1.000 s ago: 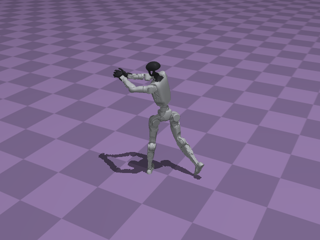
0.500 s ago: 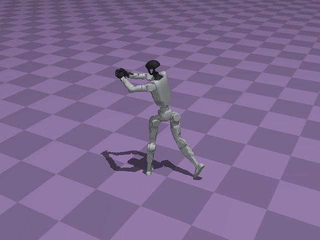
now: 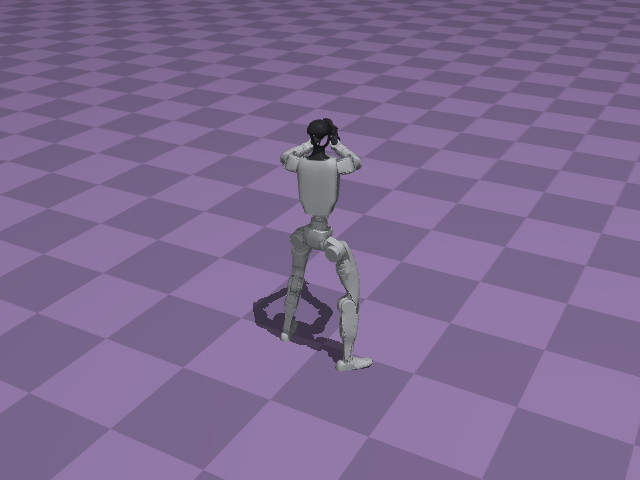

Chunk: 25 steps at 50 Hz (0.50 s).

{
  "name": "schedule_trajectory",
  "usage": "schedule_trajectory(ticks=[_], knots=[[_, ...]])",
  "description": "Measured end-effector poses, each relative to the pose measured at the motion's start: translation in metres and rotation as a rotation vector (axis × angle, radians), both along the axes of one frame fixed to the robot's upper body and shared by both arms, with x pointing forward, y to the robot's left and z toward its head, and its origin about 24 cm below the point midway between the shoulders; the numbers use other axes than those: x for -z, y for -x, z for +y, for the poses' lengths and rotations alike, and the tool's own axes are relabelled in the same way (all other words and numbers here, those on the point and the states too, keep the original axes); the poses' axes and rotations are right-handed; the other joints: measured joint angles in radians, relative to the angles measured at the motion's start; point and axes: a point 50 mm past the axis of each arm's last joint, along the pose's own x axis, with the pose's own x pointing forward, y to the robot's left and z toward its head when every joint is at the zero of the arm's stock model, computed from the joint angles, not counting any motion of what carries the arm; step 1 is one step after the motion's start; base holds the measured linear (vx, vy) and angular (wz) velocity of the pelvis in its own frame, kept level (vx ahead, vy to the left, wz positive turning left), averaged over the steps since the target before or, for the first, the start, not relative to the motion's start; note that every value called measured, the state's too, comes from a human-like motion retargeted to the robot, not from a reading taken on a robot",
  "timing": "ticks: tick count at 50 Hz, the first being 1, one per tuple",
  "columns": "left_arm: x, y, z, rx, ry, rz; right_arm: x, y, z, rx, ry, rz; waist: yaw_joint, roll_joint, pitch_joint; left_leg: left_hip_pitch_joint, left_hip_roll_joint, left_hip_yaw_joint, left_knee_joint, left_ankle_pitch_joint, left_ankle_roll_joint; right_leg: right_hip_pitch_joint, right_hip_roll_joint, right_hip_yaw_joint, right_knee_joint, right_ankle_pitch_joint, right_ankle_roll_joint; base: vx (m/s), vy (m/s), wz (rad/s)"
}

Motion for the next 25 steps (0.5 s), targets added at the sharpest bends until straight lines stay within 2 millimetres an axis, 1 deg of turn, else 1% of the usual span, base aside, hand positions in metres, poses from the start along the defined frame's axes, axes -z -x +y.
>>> schedule_trajectory(ticks=[2,3,5,8,10,14,17,19,22,23,25], knots=[[0.004,0.000,-0.002,0.006,0.012,-0.001,0.000,0.002,-0.004,0.012,0.009,-0.035,-0.058,0.003,0.008,0.016,0.020,0.059,0.021,0.006,0.011,0.000,0.032,0.056,-0.082,0.016,0.026,-0.14,-0.30,-1.61],[0.006,0.000,-0.003,0.010,0.033,0.007,0.001,0.003,-0.006,0.014,0.022,-0.045,-0.091,0.010,0.012,0.026,0.029,0.086,0.028,0.012,0.027,-0.006,0.044,0.085,-0.106,0.023,0.032,-0.12,-0.27,-1.40],[0.011,0.001,-0.006,0.022,0.081,0.021,0.004,0.006,-0.011,0.018,0.038,-0.069,-0.171,0.038,0.021,0.046,0.054,0.126,0.039,0.023,0.064,-0.016,0.070,0.135,-0.120,0.025,0.024,-0.09,-0.27,-1.11],[0.011,0.004,-0.021,0.033,0.077,0.000,0.002,0.008,-0.025,0.038,0.047,-0.101,-0.306,0.062,0.032,0.071,0.086,0.173,0.047,0.033,0.129,-0.026,0.103,0.171,-0.115,0.006,0.009,-0.04,-0.32,-0.72],[0.009,0.007,-0.035,0.057,0.092,-0.005,-0.001,0.007,-0.039,0.064,0.042,-0.113,-0.385,0.073,0.035,0.086,0.106,0.198,0.054,0.036,0.169,-0.040,0.121,0.202,-0.098,-0.016,-0.004,0.00,-0.33,-0.68],[0.003,0.012,-0.058,0.102,0.086,-0.018,-0.004,0.010,-0.067,0.107,0.014,-0.133,-0.523,0.089,0.027,0.136,0.151,0.263,0.062,0.070,0.178,-0.061,0.165,0.269,-0.064,-0.052,-0.011,0.06,-0.31,-0.83],[0.002,0.018,-0.073,0.121,0.072,-0.041,-0.002,0.015,-0.087,0.126,-0.047,-0.142,-0.612,0.092,-0.005,0.175,0.171,0.308,0.076,0.102,0.178,-0.077,0.189,0.326,-0.045,-0.073,0.011,0.11,-0.28,-1.05],[-0.005,0.024,-0.085,0.140,0.074,-0.080,-0.009,0.020,-0.098,0.165,-0.068,-0.187,-0.659,0.088,-0.012,0.197,0.178,0.323,0.095,0.121,0.190,-0.088,0.201,0.372,-0.038,-0.077,0.036,0.11,-0.24,-1.21],[-0.021,0.037,-0.102,0.178,0.079,-0.164,-0.025,0.032,-0.114,0.213,-0.106,-0.283,-0.718,0.089,-0.015,0.215,0.187,0.309,0.142,0.151,0.216,-0.094,0.222,0.445,-0.043,-0.070,0.089,0.11,-0.22,-1.28],[-0.028,0.043,-0.109,0.200,0.088,-0.194,-0.032,0.037,-0.120,0.235,-0.104,-0.327,-0.729,0.096,-0.013,0.214,0.201,0.295,0.162,0.166,0.221,-0.096,0.244,0.468,-0.050,-0.061,0.100,0.10,-0.27,-1.34],[-0.041,0.056,-0.122,0.234,0.103,-0.259,-0.046,0.049,-0.131,0.267,-0.119,-0.408,-0.747,0.119,-0.011,0.210,0.237,0.261,0.209,0.200,0.223,-0.096,0.291,0.512,-0.065,-0.047,0.104,0.11,-0.26,-1.35]])
